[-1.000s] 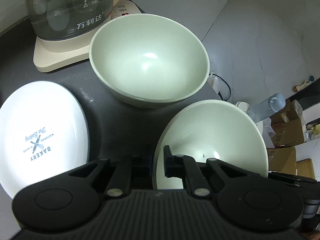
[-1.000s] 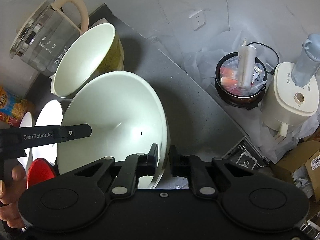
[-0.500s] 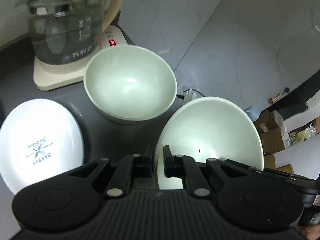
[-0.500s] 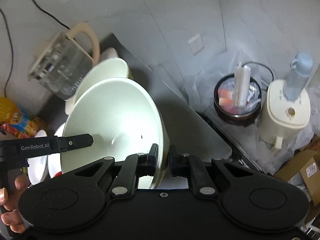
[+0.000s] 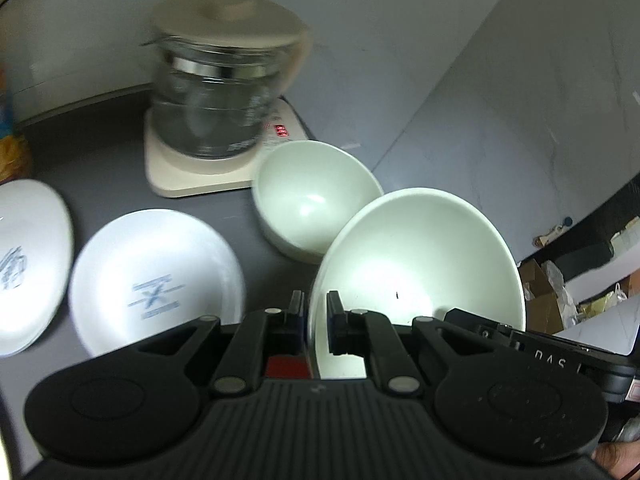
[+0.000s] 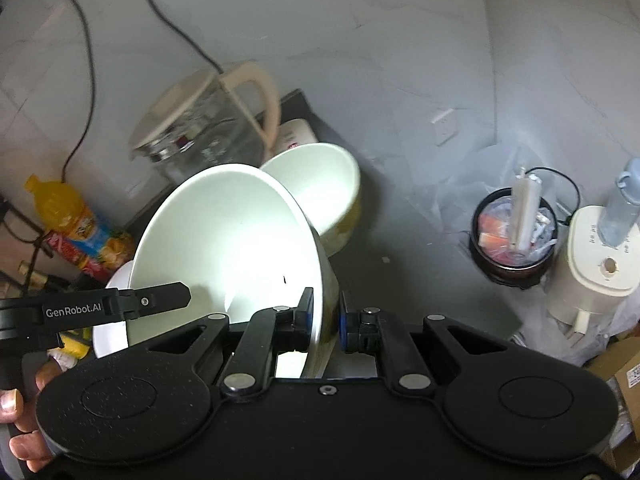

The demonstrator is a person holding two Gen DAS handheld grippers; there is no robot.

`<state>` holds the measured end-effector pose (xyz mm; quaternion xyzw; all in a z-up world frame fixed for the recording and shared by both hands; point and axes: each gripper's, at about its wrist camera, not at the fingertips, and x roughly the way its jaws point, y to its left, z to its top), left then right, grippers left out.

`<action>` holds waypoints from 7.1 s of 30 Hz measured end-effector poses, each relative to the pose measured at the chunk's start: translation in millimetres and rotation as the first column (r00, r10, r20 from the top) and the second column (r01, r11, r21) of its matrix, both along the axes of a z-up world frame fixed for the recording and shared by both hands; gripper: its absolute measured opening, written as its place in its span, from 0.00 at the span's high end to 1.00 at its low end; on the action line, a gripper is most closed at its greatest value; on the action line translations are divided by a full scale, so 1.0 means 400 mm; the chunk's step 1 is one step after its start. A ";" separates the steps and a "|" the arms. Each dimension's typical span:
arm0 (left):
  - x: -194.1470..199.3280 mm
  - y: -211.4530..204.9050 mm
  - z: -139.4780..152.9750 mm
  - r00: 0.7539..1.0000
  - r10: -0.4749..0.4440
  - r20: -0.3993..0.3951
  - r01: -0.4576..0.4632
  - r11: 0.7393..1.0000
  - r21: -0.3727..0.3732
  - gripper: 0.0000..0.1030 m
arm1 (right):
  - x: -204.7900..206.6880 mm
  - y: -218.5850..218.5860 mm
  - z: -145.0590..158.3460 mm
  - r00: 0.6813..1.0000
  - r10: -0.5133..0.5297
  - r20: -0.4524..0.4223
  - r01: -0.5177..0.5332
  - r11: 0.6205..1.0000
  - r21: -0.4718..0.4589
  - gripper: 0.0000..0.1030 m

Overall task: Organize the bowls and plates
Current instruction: 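Lower the large pale green bowl into the red bowl and open both grippers, then move both grippers to the smaller pale green bowl by the kettle and grasp its rim, then lift the smaller pale green bowl and carry it toward the red bowl stack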

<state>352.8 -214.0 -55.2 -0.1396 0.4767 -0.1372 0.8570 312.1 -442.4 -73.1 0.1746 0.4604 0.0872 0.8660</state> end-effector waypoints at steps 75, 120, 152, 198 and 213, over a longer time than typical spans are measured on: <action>-0.102 0.223 -0.194 0.973 0.078 -0.219 -0.055 0.993 0.108 0.49 | -0.061 0.226 -0.080 0.984 0.117 -0.135 -0.130 0.987 -0.093 0.51; 0.098 0.044 -0.087 0.989 0.147 0.026 -0.149 0.984 0.097 0.37 | 0.170 -0.024 -0.061 0.999 -0.037 0.037 0.041 0.995 -0.094 0.35; 0.305 -0.060 -0.251 0.976 0.185 -0.118 -0.175 0.981 0.086 0.84 | 0.377 -0.022 -0.229 0.991 -0.025 -0.130 0.023 1.000 -0.020 0.77; 0.054 0.033 -0.013 0.994 0.109 0.006 -0.110 0.994 0.029 0.87 | 0.092 0.045 0.017 0.998 -0.038 0.054 0.040 0.998 -0.041 0.80; -0.051 0.089 0.020 0.996 0.093 0.009 -0.093 0.996 0.008 0.87 | 0.001 0.107 0.053 0.998 -0.003 0.060 0.006 0.999 -0.048 0.79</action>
